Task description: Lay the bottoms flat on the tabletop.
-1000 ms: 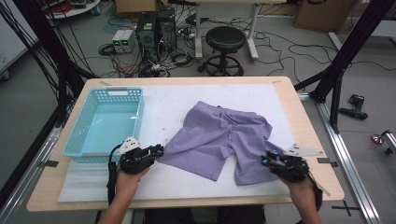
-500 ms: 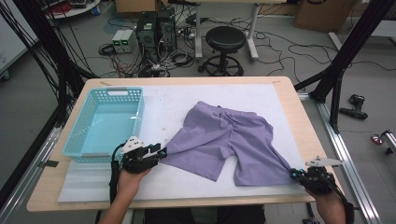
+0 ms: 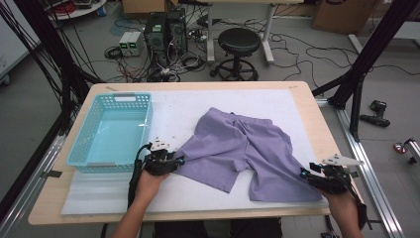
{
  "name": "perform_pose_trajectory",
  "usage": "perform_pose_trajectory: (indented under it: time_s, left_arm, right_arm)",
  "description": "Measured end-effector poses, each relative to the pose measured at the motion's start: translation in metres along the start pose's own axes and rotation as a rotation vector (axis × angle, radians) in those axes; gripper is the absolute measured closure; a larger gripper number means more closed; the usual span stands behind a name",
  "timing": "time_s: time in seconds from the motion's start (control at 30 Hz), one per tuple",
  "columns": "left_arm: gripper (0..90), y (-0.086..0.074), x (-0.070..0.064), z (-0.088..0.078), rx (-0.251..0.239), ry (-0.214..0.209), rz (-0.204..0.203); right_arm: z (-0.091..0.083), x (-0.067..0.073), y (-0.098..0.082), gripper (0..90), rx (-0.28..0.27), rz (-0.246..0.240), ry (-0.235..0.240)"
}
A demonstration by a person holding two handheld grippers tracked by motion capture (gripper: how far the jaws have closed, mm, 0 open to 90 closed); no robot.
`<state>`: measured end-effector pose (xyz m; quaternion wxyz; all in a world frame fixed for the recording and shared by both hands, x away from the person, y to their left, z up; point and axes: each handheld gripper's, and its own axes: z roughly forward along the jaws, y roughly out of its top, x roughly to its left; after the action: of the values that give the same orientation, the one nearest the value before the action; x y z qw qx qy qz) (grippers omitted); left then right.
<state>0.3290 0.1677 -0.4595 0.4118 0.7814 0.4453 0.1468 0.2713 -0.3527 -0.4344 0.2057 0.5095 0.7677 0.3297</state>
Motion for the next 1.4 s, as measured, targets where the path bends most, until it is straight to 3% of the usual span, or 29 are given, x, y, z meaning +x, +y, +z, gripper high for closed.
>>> perform_pose_trajectory:
  time_s: [0.07, 0.17, 0.33, 0.43, 0.6, 0.7, 0.73, 0.77, 0.87, 0.97, 1.13, 1.27, 1.4]
  left_arm:
    - [85.9, -0.003, -0.001, -0.004, 0.01, -0.001, 0.035]
    - [88.3, -0.01, -0.007, -0.014, 0.027, -0.033, 0.042]
    - [88.3, -0.031, -0.021, -0.039, 0.031, -0.093, 0.031]
    - [88.3, -0.041, -0.028, -0.052, 0.051, -0.116, 0.033]
    - [88.3, -0.049, -0.037, -0.067, 0.104, -0.18, 0.087]
    - [88.0, -0.047, -0.037, -0.074, 0.074, -0.212, 0.086]
    - [85.5, -0.045, -0.037, -0.075, 0.044, -0.215, 0.079]
    - [76.9, -0.041, -0.035, -0.076, 0.023, -0.217, 0.068]
    - [62.2, -0.024, -0.03, -0.071, -0.054, -0.214, 0.055]
    - [55.4, -0.001, -0.027, -0.06, -0.121, -0.21, 0.06]
    - [48.0, 0.037, -0.021, -0.033, -0.215, -0.206, 0.065]
    - [43.4, 0.064, -0.014, -0.014, -0.26, -0.182, 0.045]
    - [43.6, 0.078, -0.008, 0.005, -0.248, -0.146, 0.017]
  right_arm:
    - [0.013, 0.0, 0.004, 64.5, 0.035, -0.005, 0.017]
    - [0.021, 0.006, 0.004, 88.7, 0.069, -0.041, 0.044]
    - [0.013, 0.016, 0.001, 89.4, 0.101, -0.105, 0.098]
    - [0.0, 0.017, -0.007, 89.4, 0.098, -0.091, 0.125]
    - [-0.014, 0.01, -0.023, 89.4, 0.135, -0.09, 0.148]
    - [-0.022, 0.01, -0.029, 89.1, 0.133, -0.105, 0.179]
    - [-0.023, 0.01, -0.029, 88.7, 0.121, -0.113, 0.186]
    - [-0.025, 0.01, -0.027, 86.9, 0.11, -0.11, 0.189]
    - [-0.023, 0.007, -0.017, 71.0, 0.053, -0.069, 0.186]
    - [-0.015, 0.005, 0.0, 63.1, -0.005, -0.051, 0.18]
    - [0.009, 0.001, 0.031, 57.8, -0.071, -0.025, 0.159]
    - [0.029, -0.003, 0.055, 54.2, -0.106, -0.024, 0.154]
    - [0.05, -0.001, 0.075, 53.4, -0.09, -0.056, 0.13]
